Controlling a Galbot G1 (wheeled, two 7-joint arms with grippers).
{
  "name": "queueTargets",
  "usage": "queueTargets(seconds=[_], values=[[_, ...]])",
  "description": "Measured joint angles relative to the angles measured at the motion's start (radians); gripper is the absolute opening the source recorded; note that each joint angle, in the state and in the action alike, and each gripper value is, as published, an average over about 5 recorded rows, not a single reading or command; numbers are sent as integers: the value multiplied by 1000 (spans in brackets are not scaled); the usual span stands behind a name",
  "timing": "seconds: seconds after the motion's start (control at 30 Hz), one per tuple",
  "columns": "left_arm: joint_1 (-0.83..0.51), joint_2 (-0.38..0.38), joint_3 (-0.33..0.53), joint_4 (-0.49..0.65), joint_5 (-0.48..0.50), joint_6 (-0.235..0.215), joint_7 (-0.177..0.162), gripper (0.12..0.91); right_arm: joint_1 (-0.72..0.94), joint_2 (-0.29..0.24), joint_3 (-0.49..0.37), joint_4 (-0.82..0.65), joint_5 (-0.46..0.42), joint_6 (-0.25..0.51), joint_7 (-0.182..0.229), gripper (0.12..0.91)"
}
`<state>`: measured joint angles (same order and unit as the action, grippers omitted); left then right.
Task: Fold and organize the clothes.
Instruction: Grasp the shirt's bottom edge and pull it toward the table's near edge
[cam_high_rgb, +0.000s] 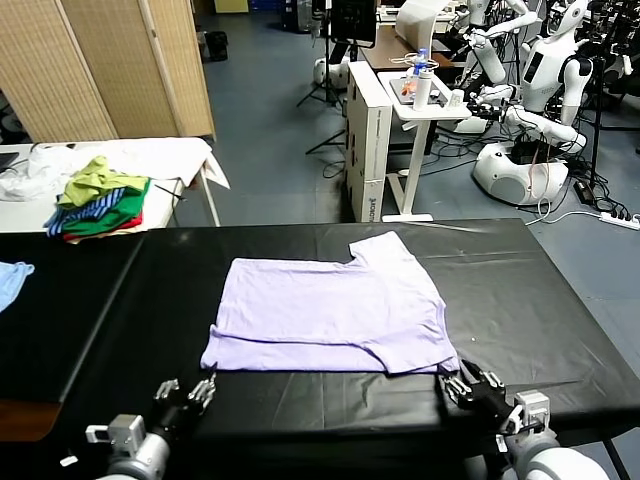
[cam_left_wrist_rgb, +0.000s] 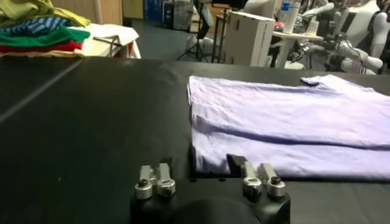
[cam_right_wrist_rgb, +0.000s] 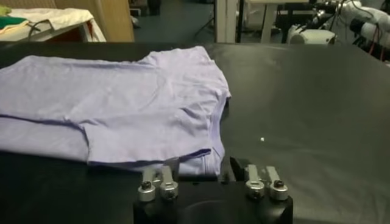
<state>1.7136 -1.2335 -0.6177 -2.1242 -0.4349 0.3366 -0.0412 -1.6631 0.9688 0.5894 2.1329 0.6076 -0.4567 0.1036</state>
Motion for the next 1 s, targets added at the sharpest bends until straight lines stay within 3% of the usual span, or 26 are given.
queueTargets(seconds=[0.07, 0.17, 0.53, 1.0], values=[[5, 0, 1, -3, 0, 0, 1, 234, -3, -4, 0, 7, 4, -1, 2, 162], [16, -1, 1, -12, 3, 0, -2, 156, -11, -12, 0, 22, 12, -6, 11, 140], [124, -27, -15, -84, 47, 25, -52, 144, -65, -70, 27, 104, 79, -105, 61, 140], [266, -37, -55, -175, 64, 51, -76, 144, -139, -106, 50, 176, 94, -195, 60, 153]])
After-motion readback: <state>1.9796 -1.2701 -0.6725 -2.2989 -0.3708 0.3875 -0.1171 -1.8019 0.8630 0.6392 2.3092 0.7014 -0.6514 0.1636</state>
